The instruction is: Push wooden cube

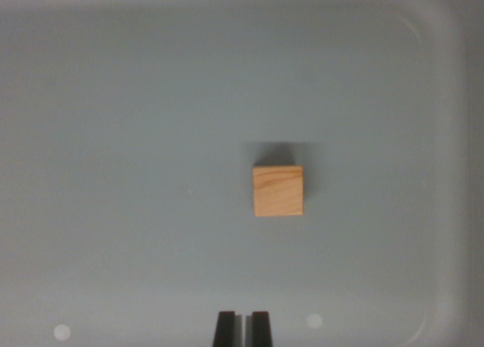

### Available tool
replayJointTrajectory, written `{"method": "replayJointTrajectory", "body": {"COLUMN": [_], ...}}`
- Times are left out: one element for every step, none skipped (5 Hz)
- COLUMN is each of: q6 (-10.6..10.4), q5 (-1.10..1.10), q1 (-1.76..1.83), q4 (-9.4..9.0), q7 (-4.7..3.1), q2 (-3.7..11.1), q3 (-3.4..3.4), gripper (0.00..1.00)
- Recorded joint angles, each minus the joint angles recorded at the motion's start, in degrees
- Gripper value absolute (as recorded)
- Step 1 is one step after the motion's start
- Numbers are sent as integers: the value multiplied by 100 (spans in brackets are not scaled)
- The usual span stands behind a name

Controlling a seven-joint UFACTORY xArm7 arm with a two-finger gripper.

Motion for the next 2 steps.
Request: {"method": "replayJointTrajectory", "body": {"q6": [-195,-195], "q5": [-10,-10], "q1": [-10,-10], "q4": [-161,-161], "q7": [-18,-18], "q2": [37,37], "q3": [-14,-14], "gripper": [0,0]}}
